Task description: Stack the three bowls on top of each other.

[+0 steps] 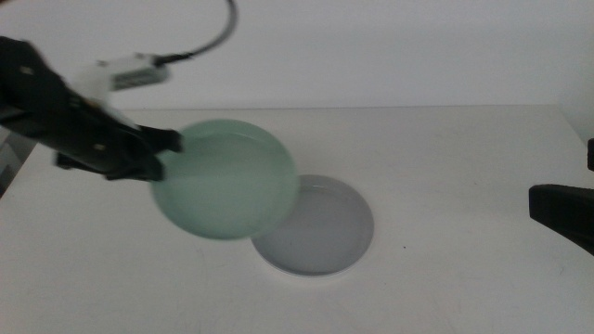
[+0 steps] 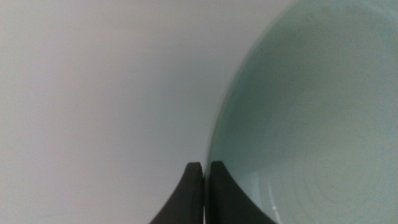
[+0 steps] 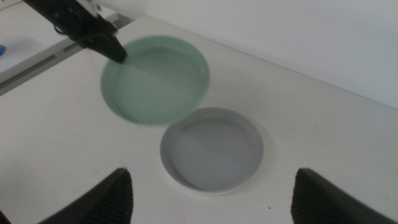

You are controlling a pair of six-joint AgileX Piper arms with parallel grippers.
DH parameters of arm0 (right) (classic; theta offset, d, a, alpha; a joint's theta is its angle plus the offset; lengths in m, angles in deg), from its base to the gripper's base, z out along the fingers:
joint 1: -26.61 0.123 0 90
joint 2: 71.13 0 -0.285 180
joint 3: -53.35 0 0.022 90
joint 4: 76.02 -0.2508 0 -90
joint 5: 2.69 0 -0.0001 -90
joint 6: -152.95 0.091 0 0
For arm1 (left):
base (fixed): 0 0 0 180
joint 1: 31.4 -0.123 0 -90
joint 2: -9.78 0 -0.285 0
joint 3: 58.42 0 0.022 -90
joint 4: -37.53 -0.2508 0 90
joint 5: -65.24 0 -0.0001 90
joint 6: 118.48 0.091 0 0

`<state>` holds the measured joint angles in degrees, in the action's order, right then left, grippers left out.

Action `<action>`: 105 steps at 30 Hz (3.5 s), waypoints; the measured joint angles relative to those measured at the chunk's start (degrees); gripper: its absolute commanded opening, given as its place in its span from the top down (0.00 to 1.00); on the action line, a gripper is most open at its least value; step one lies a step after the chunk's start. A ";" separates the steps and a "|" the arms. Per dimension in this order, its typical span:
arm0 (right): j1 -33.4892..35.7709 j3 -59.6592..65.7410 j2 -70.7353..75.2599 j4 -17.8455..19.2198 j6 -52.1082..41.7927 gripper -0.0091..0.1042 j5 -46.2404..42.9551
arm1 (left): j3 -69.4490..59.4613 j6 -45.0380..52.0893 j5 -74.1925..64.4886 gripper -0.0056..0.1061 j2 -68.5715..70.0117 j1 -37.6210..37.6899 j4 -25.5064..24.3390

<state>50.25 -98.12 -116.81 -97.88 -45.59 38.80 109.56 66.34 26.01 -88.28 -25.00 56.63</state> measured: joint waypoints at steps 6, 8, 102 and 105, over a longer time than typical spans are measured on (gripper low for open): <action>0.00 0.00 0.00 0.00 0.00 0.35 0.00 | 0.00 -2.43 4.03 0.95 -4.31 9.74 0.33; 0.00 0.00 0.00 0.00 0.00 0.35 0.00 | 0.00 -2.82 5.56 0.95 -5.91 11.70 0.47; -25.84 23.03 16.46 -8.43 -16.97 0.35 -23.32 | -37.39 7.49 17.95 0.14 66.44 -2.29 -4.03; -25.84 27.41 21.47 -8.45 -17.30 0.35 -23.43 | -41.83 7.49 19.86 0.14 68.54 -2.29 -3.85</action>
<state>24.42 -70.70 -95.34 -106.33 -62.89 15.37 67.73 73.83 45.87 -19.74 -27.29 52.77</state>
